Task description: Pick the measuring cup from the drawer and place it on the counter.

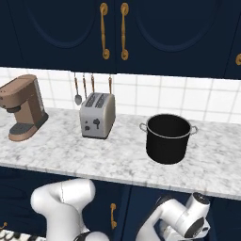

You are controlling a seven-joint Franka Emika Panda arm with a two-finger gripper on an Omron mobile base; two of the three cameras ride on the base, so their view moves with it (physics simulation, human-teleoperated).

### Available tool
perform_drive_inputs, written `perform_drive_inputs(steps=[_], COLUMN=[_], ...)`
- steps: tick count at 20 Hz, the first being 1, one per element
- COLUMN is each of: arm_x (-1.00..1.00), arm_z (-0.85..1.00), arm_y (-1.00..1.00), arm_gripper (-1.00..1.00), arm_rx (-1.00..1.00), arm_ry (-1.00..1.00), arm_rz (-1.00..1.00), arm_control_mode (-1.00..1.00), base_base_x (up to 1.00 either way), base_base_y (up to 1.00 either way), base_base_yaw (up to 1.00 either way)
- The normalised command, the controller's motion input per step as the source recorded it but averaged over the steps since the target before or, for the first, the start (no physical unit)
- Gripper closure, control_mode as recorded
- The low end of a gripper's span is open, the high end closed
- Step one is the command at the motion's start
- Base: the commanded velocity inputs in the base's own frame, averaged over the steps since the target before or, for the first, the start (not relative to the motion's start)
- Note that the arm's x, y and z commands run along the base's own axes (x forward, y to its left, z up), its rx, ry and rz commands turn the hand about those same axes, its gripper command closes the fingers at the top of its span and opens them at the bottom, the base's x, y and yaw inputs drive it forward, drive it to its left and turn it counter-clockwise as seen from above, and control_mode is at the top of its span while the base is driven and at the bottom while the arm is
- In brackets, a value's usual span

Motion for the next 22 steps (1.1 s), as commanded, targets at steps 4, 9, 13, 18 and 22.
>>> perform_drive_inputs(steps=[4, 9, 13, 18, 22], arm_x=[-0.54, -0.79, -0.78, -0.37, 0.12], arm_z=[0.08, 0.59, 0.97, 1.0, 1.0], arm_y=[-0.01, 0.0, 0.04, 0.46, 0.75], arm_gripper=[1.0, 1.0, 1.0, 1.0, 1.0], arm_rx=[0.0, 0.0, 0.0, 0.0, 0.0], arm_ry=[-0.08, -0.07, 0.0, -0.01, -0.04], arm_rz=[0.0, -0.02, -0.1, -0.04, -0.02], arm_control_mode=[-1.0, -1.0, -1.0, -1.0, -1.0], base_base_x=[0.0, 0.0, 0.0, 0.0, 0.0], base_base_y=[0.0, 0.0, 0.0, 0.0, 0.0], base_base_yaw=[0.0, 0.0, 0.0, 0.0, 0.0])
